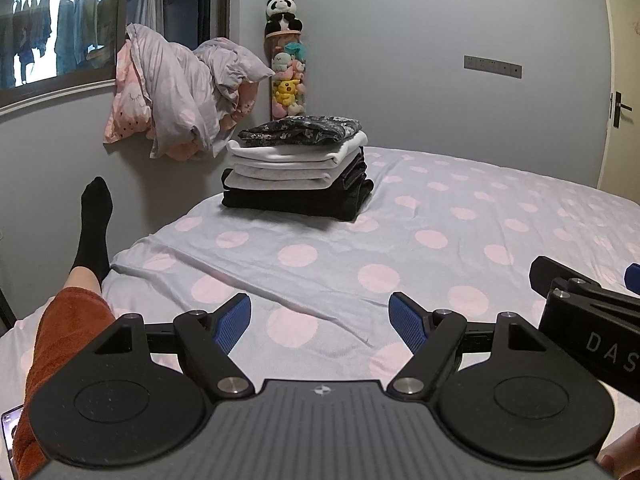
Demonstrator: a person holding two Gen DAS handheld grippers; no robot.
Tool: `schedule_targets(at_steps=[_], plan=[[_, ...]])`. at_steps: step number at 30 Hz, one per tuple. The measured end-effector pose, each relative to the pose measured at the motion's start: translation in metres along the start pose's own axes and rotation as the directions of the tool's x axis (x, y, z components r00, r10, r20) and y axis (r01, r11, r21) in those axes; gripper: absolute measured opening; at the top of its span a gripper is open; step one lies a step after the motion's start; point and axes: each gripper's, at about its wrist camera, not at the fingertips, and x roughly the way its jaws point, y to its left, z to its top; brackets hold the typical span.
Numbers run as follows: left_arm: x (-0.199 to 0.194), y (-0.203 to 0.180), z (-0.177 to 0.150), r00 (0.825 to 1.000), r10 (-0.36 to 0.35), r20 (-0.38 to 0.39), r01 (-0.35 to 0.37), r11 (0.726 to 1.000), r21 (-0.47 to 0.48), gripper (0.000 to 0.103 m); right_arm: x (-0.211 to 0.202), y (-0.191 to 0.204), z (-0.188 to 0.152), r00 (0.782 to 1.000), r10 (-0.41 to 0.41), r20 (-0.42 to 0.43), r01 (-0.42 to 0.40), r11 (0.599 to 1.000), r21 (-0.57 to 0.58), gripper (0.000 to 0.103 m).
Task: Fold clothes
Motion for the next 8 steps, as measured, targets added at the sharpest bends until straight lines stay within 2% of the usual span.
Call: schedule_targets(at_steps=[8], plan=[[-0.001, 0.0035, 0.0009, 1.0, -0.006, 0.007, 0.006, 1.0, -0.006, 0.089, 0.0013, -0.0008, -0.0015, 1.0, 0.012, -0.005, -0.012, 1.0, 0.023, 0.095]])
